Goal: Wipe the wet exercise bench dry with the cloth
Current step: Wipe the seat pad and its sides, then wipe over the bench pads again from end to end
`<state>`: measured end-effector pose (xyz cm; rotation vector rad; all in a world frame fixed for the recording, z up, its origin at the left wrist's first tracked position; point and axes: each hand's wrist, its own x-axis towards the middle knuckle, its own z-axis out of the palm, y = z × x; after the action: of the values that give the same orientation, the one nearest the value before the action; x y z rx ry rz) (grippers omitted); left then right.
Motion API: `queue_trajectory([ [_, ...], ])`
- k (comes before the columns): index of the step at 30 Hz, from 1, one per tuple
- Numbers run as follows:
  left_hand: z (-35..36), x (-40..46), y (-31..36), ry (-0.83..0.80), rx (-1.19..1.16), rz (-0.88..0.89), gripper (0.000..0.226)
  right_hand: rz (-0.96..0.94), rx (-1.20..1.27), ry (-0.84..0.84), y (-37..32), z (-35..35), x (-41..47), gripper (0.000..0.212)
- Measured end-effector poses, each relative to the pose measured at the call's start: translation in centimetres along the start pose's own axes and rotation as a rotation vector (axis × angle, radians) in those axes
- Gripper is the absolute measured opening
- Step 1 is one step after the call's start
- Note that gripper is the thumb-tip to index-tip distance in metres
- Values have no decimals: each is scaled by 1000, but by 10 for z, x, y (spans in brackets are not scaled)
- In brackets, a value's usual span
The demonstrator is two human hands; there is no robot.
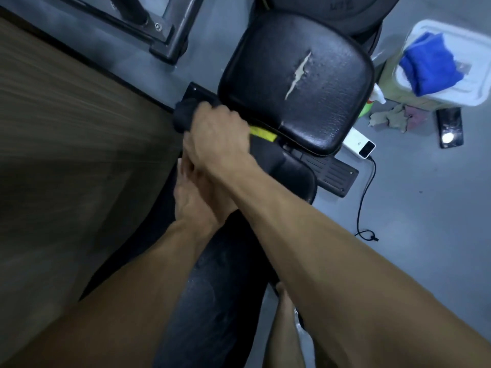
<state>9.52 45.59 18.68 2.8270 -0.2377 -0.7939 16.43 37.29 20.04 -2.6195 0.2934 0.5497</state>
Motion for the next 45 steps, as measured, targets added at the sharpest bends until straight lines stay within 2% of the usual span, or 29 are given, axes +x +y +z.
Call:
queue_trajectory([
  [2, 2, 3, -4, -60, 142, 32, 94, -19, 69, -132, -21, 1, 31, 33],
  [4, 2, 6, -3, -64, 195, 22, 110, -78, 79, -187, -16, -2, 43, 40],
  [6, 0, 6, -2, -41, 125, 4, 133, -165, 84, -139, 9, -4, 30, 41],
  [10, 1, 6, -2, -24, 64, 2, 149, -163, 128, -30, 80, -11, -34, 54],
  [14, 2, 7, 1, -9, 77, 13, 151, -50, 42, -57, 119, -21, -78, 63],
  [18, -3, 5, 3, -37, 42, -7, 151, -61, 11, 49, 72, 1, -45, 66],
  [21, -10, -1, 6, 3, -76, -55, 126, -128, 21, 56, 28, 15, -5, 53],
  [22, -10, -1, 7, 3, -59, -55, 124, -140, 38, 49, 26, 15, 0, 51],
  [25, -8, 2, 5, -68, 64, -17, 144, -178, 102, 29, 61, 6, -21, 54],
  [30, -11, 4, 17, -80, 114, -56, 151, -78, 168, -89, 160, -18, -91, 58],
  [32, -16, 5, 25, -112, 129, -99, 149, 106, 389, -127, 191, -21, -116, 41],
  [34, -24, 8, 34, -129, 113, -148, 137, 534, 884, -117, 211, -25, -133, 18],
  [35, -29, 11, 39, -110, 94, -142, 124, 764, 1143, -101, 219, -25, -139, 14],
  [36, -33, 16, 45, -69, 86, -98, 110, 966, 1359, -81, 224, -27, -144, 15],
  [38, -43, 31, 61, 11, 113, 49, 91, 1191, 1694, -48, 226, -29, -146, 26],
  [40, -51, 51, 83, 28, 122, 163, 86, 1239, 1895, -1, 225, -29, -136, 39],
  [42, -54, 75, 107, 29, 117, 219, 85, 1183, 2011, 89, 214, -26, -114, 41],
  [44, -56, 95, 123, 13, 120, 233, 86, 1089, 1994, 155, 193, -26, -91, 38],
  [45, -55, 103, 130, -6, 135, 236, 86, 1028, 1934, 176, 180, -27, -81, 43],
])
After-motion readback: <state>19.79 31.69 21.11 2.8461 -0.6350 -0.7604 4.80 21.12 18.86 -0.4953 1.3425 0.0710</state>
